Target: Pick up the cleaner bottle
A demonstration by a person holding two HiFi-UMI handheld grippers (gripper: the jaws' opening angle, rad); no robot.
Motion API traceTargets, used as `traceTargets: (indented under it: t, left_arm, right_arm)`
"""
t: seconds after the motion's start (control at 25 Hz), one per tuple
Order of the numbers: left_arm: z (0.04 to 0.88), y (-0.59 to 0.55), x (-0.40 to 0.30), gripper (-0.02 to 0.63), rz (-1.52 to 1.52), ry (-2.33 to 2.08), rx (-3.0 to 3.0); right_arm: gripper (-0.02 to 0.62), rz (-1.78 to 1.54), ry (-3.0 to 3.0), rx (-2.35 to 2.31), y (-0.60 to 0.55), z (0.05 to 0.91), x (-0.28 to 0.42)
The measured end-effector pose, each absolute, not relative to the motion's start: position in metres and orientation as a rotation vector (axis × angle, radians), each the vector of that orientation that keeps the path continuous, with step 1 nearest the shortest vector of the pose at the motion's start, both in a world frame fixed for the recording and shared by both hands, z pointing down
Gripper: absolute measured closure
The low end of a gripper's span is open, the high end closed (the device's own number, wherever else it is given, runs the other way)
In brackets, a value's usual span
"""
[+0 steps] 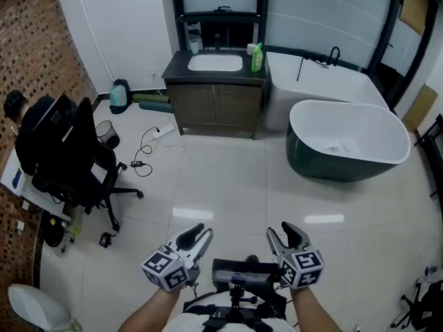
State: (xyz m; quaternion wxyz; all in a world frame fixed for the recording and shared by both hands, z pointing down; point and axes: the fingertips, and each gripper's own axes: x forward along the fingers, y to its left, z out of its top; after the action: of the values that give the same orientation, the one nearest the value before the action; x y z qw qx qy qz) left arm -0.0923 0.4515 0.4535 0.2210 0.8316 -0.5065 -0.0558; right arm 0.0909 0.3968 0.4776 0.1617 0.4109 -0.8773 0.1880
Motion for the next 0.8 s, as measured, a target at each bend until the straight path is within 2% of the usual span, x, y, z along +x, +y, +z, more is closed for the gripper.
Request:
traceTargets:
  t: [0.48,0.8]
  left_arm:
    - [0.451,0.356,-0.095,0.478,-0.11,-1.504,2.267]
    - [0.439,0.265,-0.062,0.477,-0.119,-1.515,2.268]
  right_arm:
    - [0.396,0.562,-2.574,1.05,0.283,0.487,0.078]
    - [0.396,0.57,-2.606,1.044,0.188,0.475,0.107]
